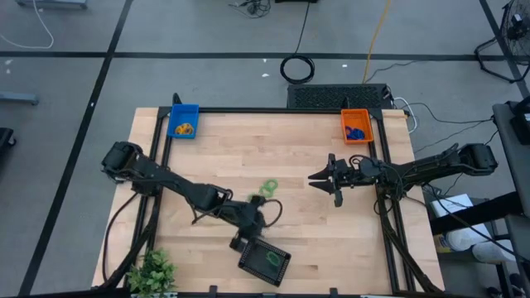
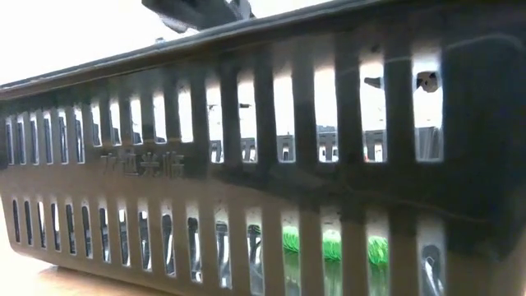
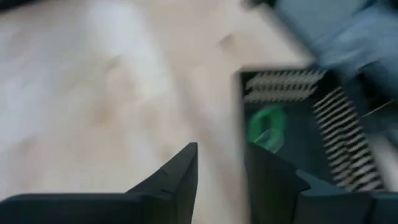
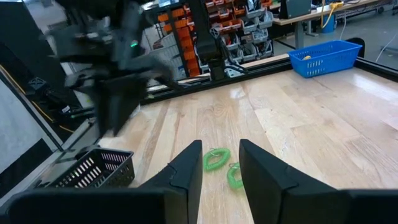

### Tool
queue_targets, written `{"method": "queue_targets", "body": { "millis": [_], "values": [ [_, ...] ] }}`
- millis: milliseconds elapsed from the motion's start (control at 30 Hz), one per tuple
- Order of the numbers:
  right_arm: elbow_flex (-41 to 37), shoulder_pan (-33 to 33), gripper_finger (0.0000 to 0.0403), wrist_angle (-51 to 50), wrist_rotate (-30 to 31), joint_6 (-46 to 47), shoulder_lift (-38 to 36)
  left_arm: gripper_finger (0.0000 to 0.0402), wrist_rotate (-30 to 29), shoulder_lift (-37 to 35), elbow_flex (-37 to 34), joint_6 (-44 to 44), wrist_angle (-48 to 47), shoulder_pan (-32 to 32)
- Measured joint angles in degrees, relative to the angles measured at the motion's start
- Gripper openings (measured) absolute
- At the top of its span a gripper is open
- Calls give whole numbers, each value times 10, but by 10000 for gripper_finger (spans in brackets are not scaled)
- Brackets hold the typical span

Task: Sort spring keychains into baskets
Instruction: Put the green spring keychain into the black basket

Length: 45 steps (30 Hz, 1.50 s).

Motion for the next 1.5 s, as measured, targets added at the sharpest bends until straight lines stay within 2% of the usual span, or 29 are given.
{"method": "queue_targets", "body": {
  "millis": [133, 333, 533, 733, 933, 1167, 1333, 1500],
  "values": [
    [0, 0, 91, -5, 0, 0, 0, 128, -79, -19, 0, -38, -70, 16],
    [0, 0, 91, -9, 1, 1, 0, 114, -119, -22, -18, -107, -159, 35],
    [-12, 0, 91, 10, 3, 2, 0, 125, -187, -21, -60, -174, -149, 83],
    [-12, 0, 91, 14, 30, 2, 0, 160, -217, -21, -89, -198, -27, 137],
    [-12, 0, 91, 14, 30, 2, 0, 183, -174, 0, -93, -253, -27, 180],
    [-12, 0, 91, 14, 30, 2, 0, 184, -172, 49, -93, -241, -3, 190],
    [-12, 0, 91, 15, 30, 2, 0, 184, -137, 64, -92, -238, 23, 190],
    [-12, 0, 91, 18, 29, 2, 0, 184, -134, 63, -92, -238, 33, 190]
  ]
}}
